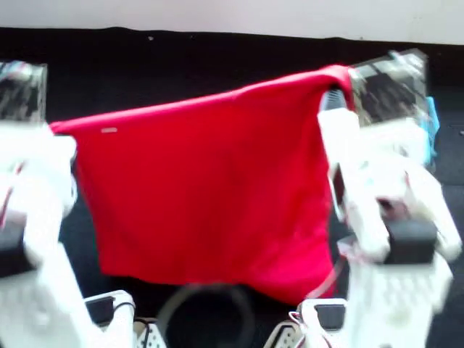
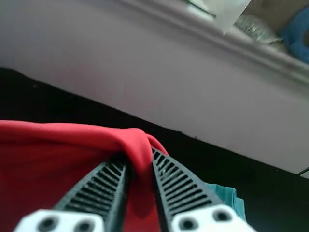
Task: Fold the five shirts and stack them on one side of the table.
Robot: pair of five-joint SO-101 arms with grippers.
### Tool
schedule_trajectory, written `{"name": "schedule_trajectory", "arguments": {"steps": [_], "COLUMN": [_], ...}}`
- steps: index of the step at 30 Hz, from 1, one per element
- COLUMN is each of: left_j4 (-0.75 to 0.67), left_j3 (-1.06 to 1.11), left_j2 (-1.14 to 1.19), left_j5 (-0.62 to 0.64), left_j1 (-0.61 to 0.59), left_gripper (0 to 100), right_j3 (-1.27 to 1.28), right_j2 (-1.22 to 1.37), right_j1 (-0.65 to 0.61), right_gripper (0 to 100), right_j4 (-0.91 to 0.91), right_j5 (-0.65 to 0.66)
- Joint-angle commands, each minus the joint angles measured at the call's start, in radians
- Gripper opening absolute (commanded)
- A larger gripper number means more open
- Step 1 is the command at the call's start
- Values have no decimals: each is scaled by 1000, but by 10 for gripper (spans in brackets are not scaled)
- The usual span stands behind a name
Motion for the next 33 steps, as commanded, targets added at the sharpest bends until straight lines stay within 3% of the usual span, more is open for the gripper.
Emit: {"name": "schedule_trajectory", "arguments": {"steps": [1, 8, 14, 20, 33], "left_j4": [-130, -199, -48, 18, 23], "left_j3": [25, -216, -596, -894, -978], "left_j2": [171, 522, 748, 963, 1265], "left_j5": [-8, -8, -8, -8, -6], "left_j1": [-7, 18, 82, 76, 61], "left_gripper": [10, 10, 10, 10, 10], "right_j3": [124, -137, -512, -766, -817], "right_j2": [119, 469, 705, 866, 1118], "right_j1": [10, 10, 10, 13, -27], "right_gripper": [6, 6, 6, 6, 6], "right_j4": [-168, -234, -79, 25, 145], "right_j5": [-5, -12, -12, -12, -14]}}
